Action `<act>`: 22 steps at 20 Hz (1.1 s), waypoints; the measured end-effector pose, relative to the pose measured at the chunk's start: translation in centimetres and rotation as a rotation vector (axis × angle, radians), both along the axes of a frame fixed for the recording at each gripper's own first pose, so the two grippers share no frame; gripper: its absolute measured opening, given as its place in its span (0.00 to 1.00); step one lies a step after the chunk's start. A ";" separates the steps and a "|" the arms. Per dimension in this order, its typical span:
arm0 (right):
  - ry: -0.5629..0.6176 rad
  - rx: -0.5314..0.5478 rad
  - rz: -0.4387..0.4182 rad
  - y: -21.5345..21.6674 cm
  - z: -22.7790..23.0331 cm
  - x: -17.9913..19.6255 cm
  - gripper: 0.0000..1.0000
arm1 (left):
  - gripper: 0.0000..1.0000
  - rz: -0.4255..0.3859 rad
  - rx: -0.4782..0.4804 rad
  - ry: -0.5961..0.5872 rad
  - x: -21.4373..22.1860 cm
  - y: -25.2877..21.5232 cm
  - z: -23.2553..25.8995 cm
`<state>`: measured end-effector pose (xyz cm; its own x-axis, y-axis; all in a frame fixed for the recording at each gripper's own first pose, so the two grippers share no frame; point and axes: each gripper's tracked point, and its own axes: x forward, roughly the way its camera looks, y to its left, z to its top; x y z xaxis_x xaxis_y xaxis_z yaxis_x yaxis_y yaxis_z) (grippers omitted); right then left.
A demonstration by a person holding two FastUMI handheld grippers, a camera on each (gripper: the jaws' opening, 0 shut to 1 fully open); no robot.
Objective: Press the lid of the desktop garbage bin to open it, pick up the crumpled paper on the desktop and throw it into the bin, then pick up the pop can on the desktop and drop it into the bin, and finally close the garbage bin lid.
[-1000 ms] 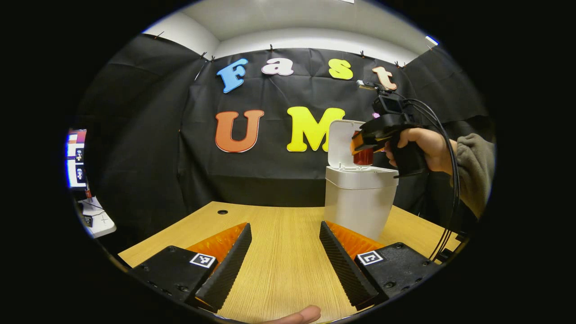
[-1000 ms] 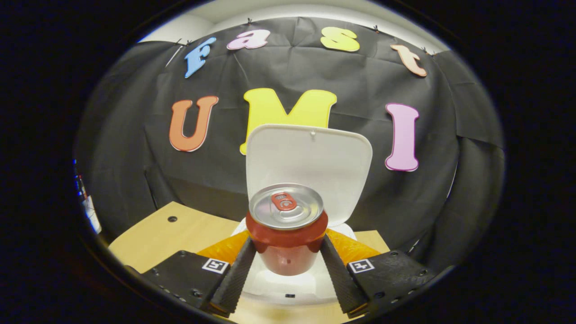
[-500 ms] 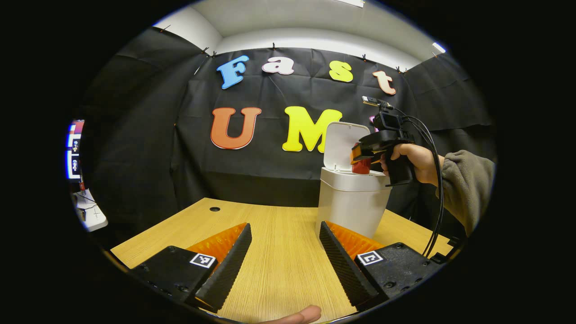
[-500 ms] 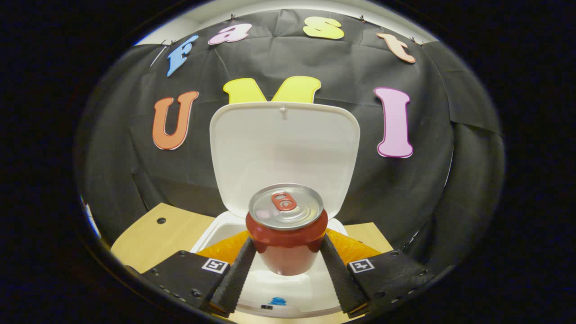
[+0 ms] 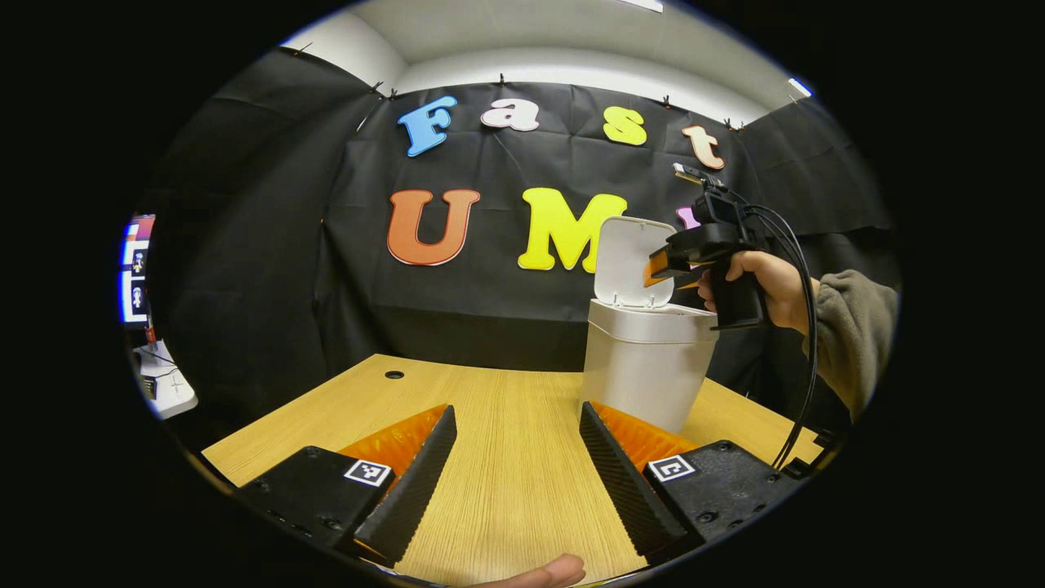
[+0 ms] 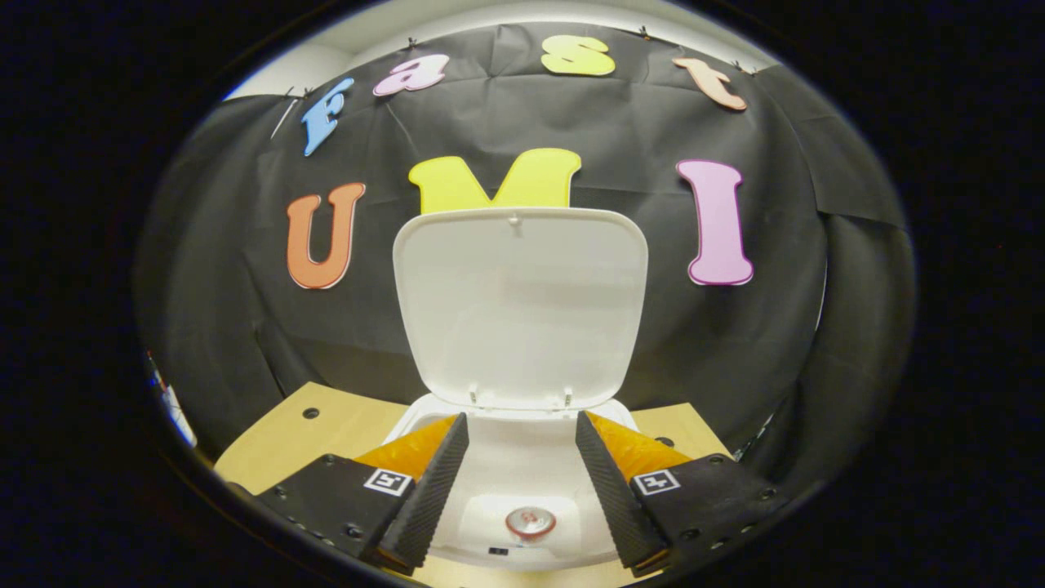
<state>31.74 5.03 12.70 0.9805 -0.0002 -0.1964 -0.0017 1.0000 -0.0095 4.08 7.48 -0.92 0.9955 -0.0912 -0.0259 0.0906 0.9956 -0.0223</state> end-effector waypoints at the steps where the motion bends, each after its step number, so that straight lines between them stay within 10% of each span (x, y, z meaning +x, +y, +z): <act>1: -0.011 -0.008 0.001 0.1 0.3 -0.2 0.83 | 0.98 -0.001 0.002 -0.001 0.0 -0.1 -0.1; 22: -0.318 -0.017 -0.006 1.2 14.8 0.1 0.96 | 0.99 0.088 -0.068 -0.022 0.2 3.8 0.9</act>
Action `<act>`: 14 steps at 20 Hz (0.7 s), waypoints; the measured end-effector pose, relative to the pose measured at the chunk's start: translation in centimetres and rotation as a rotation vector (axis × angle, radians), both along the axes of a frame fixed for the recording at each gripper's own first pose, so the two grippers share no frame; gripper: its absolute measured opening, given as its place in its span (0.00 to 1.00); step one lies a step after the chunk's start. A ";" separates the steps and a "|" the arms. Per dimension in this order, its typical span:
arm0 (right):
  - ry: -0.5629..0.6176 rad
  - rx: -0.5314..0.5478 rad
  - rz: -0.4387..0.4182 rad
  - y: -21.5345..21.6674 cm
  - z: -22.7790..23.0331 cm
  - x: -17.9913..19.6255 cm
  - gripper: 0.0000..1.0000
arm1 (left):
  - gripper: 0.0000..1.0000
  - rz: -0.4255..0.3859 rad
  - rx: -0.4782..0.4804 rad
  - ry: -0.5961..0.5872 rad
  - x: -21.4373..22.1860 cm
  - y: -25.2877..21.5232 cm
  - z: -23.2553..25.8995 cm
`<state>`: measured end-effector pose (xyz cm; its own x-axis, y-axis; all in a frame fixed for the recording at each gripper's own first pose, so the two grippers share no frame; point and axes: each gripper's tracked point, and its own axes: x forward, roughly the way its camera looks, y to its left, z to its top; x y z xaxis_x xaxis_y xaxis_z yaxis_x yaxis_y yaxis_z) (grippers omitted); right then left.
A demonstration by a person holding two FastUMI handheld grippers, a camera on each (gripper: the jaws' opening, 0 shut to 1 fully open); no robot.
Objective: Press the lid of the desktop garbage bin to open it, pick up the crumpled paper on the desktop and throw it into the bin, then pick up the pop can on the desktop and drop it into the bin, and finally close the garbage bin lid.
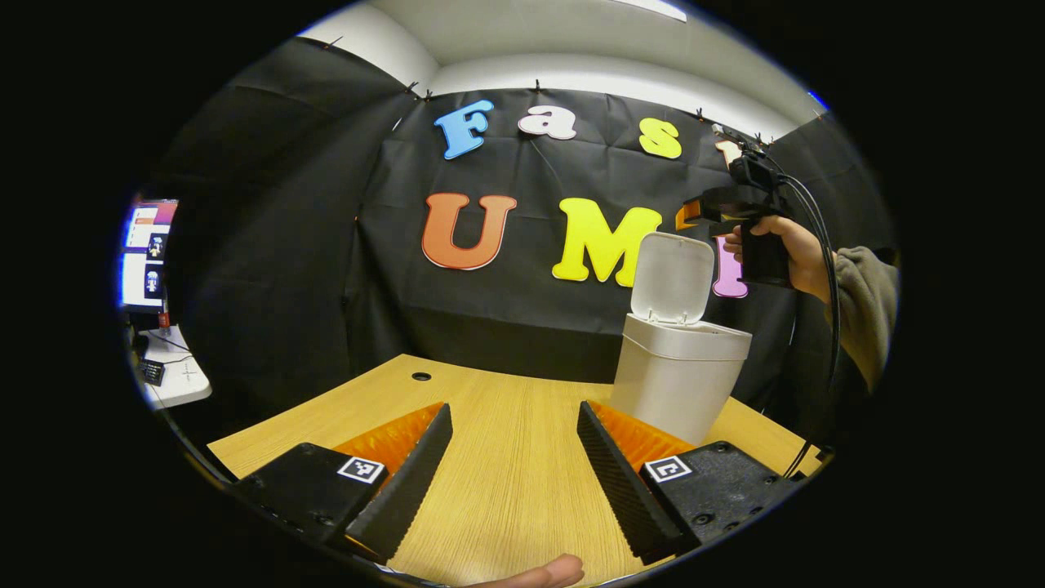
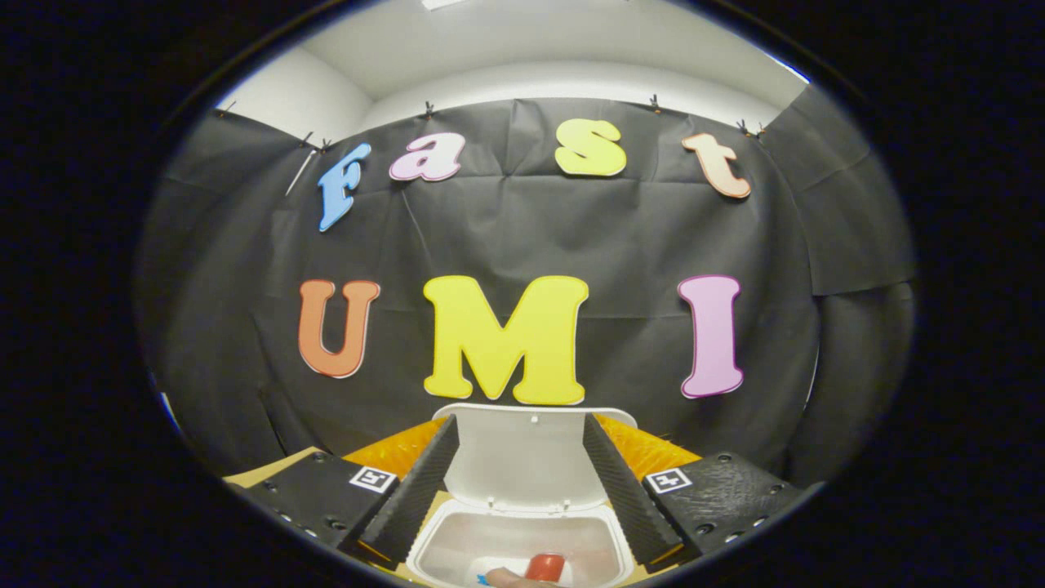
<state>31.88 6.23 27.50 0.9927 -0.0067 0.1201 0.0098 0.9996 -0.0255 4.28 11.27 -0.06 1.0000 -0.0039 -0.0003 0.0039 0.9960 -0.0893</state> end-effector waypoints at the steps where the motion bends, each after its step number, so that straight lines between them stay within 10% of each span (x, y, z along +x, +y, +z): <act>1: -0.004 -0.005 -0.007 0.0 0.7 0.8 0.95 | 0.99 -0.007 0.002 -0.007 -0.1 -0.1 0.3; 14: 0.097 -0.005 -0.026 -0.8 1.1 9.1 0.95 | 0.97 0.031 -0.015 -0.040 0.3 1.8 0.7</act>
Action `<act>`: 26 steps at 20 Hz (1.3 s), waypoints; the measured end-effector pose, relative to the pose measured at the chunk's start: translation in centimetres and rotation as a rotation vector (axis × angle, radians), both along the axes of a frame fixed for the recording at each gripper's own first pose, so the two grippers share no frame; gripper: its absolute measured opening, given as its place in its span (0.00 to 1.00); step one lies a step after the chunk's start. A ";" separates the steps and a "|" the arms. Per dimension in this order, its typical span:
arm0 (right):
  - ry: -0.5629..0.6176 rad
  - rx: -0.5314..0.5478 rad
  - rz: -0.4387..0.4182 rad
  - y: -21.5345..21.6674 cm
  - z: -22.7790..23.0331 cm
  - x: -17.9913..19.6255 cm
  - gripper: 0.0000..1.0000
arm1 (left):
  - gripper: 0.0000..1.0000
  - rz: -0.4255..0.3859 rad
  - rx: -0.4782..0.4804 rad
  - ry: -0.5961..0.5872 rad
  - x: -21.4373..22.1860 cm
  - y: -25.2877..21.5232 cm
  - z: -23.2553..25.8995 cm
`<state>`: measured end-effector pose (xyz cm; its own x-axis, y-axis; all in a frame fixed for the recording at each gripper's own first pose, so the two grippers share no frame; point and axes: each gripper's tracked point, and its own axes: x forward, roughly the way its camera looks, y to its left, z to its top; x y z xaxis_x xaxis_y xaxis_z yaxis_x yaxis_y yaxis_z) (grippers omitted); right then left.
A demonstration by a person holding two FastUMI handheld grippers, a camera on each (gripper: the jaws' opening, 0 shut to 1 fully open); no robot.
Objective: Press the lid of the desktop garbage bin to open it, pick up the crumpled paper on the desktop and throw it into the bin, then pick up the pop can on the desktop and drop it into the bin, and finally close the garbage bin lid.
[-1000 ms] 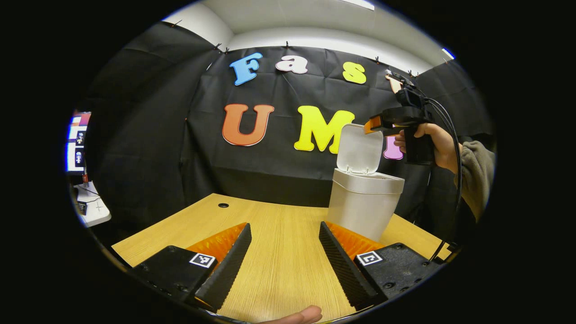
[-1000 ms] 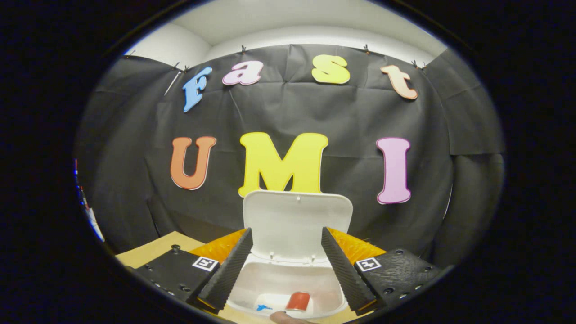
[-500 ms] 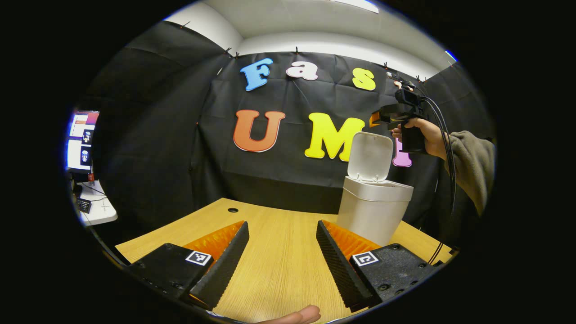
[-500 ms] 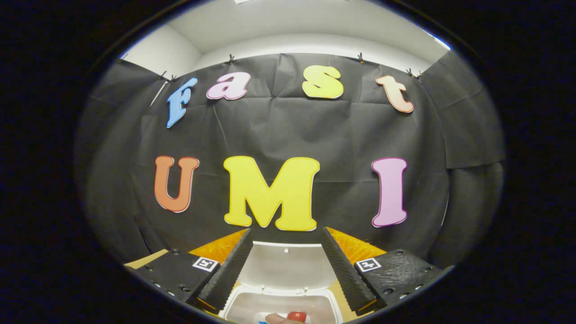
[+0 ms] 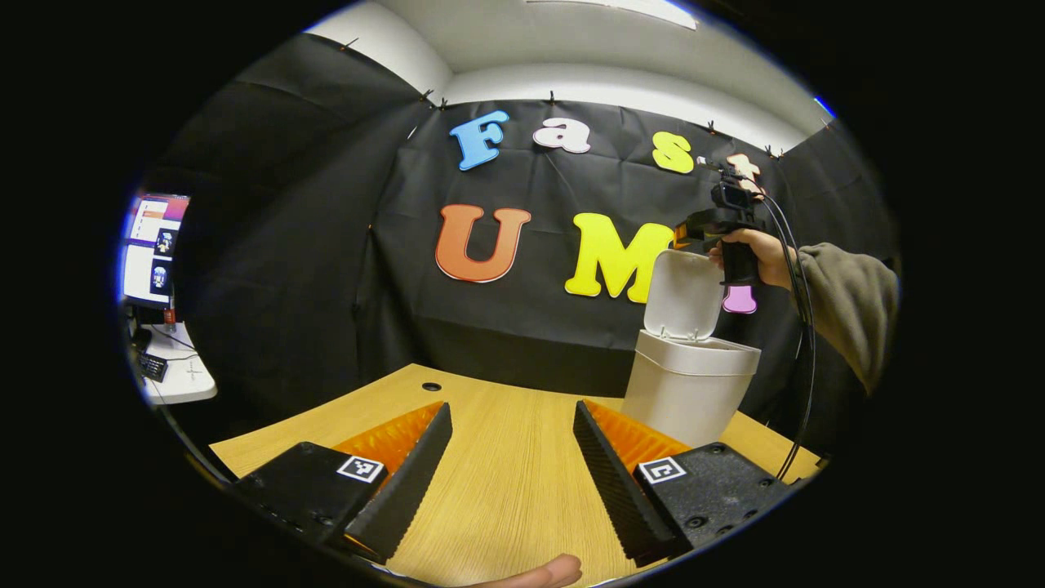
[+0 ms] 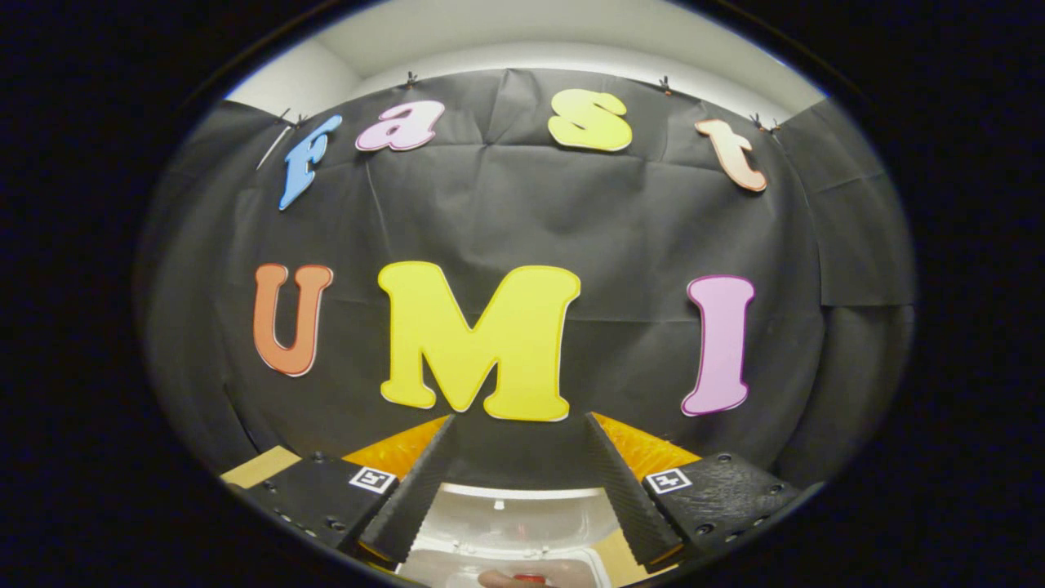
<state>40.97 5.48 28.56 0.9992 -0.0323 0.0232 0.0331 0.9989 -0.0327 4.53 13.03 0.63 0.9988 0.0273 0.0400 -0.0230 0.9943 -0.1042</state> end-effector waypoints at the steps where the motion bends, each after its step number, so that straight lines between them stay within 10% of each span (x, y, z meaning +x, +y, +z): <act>1: 0.018 -0.002 0.018 0.3 -0.6 0.3 0.95 | 0.97 -0.006 0.000 0.000 0.2 -0.2 -0.1; 17: 0.031 0.032 0.074 0.5 -4.0 -6.4 0.97 | 0.97 -0.028 0.034 0.002 -1.1 -2.2 0.3; 26: 0.159 0.028 0.097 0.7 -13.3 -10.2 0.97 | 0.96 -0.031 0.157 -0.012 -2.0 -4.3 0.7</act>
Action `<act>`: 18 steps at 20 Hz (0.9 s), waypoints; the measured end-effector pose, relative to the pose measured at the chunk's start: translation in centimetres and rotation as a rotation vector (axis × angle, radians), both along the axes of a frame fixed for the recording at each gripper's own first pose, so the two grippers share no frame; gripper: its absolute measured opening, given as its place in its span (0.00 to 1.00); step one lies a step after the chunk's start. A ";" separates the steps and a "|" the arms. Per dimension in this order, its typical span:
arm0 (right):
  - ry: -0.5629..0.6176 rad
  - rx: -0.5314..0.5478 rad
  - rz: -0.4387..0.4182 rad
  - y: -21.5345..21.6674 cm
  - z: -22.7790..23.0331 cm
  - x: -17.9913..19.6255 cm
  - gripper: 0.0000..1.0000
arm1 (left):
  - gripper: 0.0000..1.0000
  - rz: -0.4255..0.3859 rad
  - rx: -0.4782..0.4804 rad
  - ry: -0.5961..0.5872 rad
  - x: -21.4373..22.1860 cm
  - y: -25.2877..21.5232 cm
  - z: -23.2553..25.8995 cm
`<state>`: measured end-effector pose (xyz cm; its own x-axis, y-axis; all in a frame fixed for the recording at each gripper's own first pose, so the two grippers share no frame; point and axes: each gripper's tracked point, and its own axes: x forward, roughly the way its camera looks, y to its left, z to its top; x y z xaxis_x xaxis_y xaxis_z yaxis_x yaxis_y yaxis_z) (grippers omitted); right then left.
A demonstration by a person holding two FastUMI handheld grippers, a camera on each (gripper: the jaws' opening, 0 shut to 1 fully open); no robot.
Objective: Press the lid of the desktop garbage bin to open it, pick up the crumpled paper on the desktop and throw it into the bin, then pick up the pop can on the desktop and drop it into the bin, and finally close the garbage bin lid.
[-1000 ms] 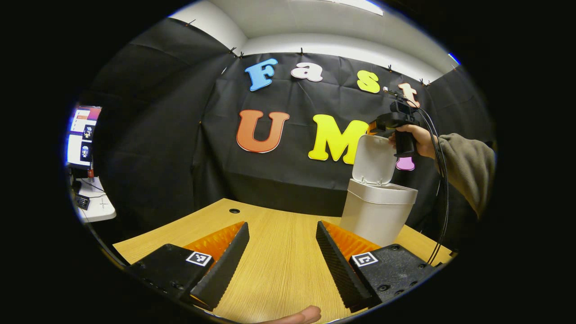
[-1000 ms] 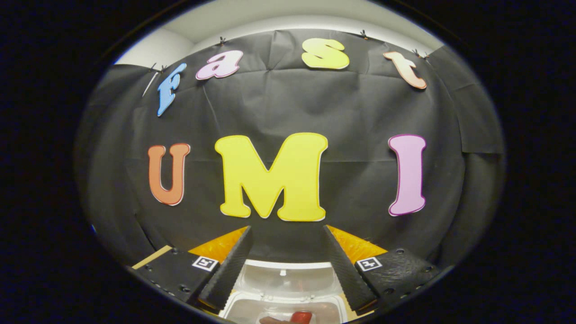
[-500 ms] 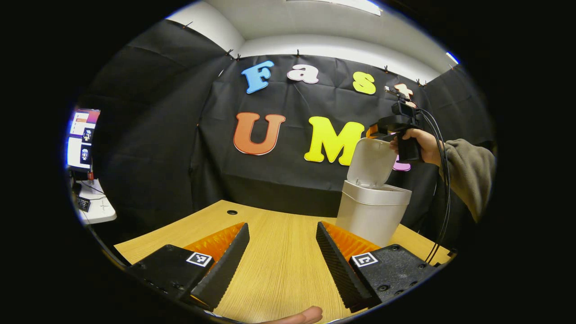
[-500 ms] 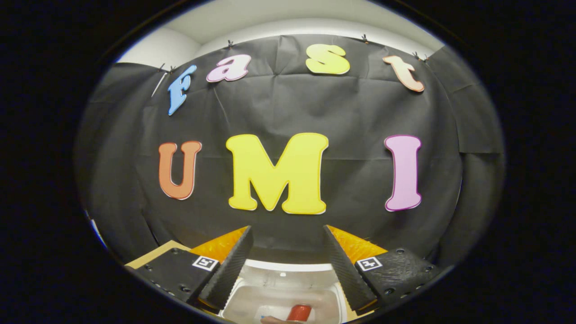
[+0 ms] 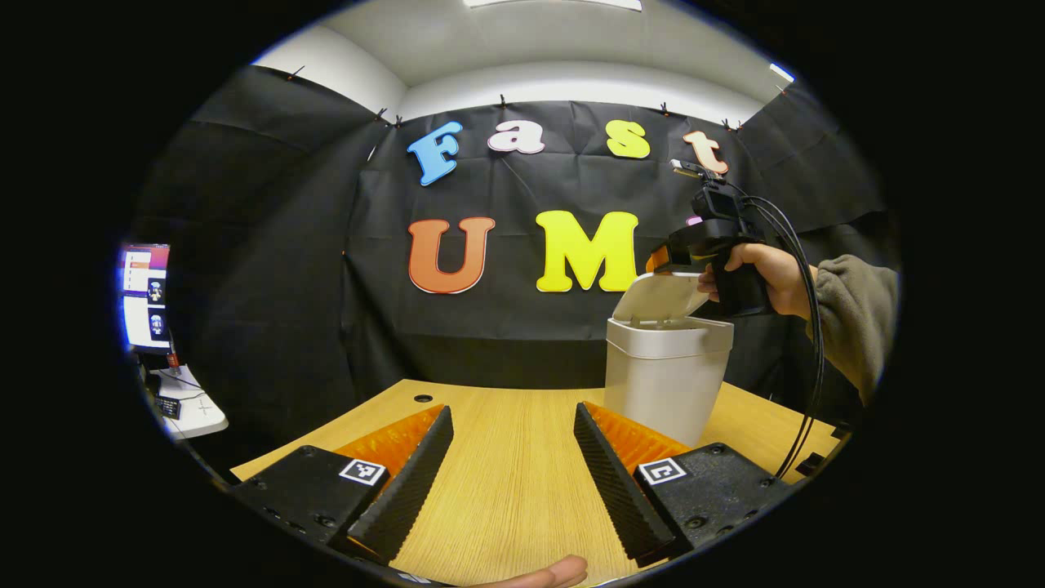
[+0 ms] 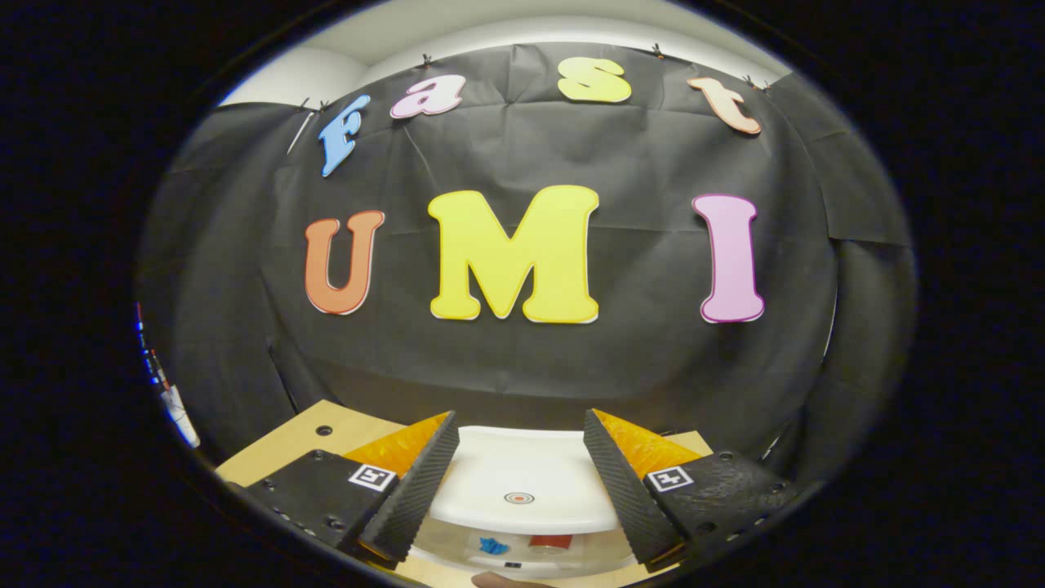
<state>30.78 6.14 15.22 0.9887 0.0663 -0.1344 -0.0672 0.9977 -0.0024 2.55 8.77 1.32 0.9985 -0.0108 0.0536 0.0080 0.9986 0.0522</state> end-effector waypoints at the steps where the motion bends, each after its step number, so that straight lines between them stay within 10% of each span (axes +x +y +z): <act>1: 0.004 0.007 0.002 -0.1 -0.6 -0.3 0.97 | 0.96 0.000 0.013 -0.001 0.0 -0.2 -0.1; 18: 0.014 0.015 -0.058 -1.7 -7.2 -4.3 0.95 | 0.96 -0.021 0.034 -0.047 -0.6 -1.6 0.9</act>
<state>26.44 4.44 8.05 0.9889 0.0110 -0.1479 -0.0091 0.9999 0.0133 1.93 7.14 2.17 0.9944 -0.0347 0.0995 0.0261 0.9959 0.0868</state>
